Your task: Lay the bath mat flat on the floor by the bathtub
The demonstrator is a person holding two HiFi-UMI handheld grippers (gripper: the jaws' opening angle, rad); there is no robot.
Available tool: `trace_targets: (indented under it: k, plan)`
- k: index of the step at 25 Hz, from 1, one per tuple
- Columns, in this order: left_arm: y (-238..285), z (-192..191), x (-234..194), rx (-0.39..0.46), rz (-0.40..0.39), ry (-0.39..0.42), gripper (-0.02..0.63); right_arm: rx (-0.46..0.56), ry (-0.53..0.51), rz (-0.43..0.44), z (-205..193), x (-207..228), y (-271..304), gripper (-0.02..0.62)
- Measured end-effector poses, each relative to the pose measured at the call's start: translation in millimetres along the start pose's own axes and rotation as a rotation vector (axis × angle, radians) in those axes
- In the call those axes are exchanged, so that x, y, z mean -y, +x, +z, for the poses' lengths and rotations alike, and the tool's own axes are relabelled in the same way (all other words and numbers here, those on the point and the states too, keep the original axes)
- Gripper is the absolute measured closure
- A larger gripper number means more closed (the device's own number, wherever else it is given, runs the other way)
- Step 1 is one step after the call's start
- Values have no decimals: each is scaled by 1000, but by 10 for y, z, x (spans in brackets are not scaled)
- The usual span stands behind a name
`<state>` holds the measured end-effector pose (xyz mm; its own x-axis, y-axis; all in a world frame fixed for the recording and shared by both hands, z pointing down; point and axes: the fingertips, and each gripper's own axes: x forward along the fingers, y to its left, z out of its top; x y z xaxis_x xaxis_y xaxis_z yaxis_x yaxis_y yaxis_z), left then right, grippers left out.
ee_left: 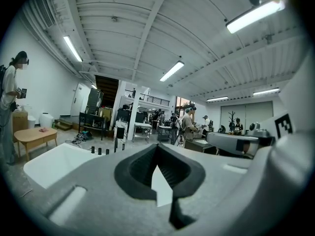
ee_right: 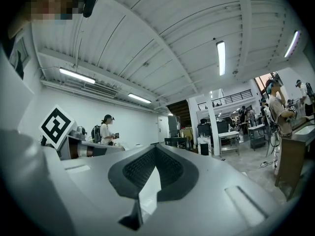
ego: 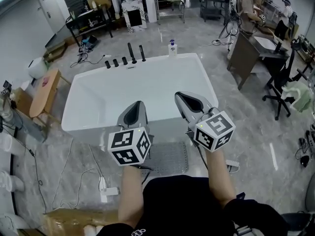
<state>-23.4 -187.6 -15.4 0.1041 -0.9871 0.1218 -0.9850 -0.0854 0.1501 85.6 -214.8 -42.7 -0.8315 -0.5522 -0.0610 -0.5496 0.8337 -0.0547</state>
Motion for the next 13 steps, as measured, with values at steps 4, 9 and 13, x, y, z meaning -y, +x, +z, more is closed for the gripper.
trace_targets:
  k: [4,9,13]
  plan:
    - [39,-56,13,-14,3,-3,603,-6,1,-12,-24,60,-33,589]
    - [70,-64,25,-7,-5,-9,603,-8,-4,-16,-39,75,-18,589]
    - [65,-103,61,-14,-17,-37,603,-25,2,-18,-68,88,-42,589]
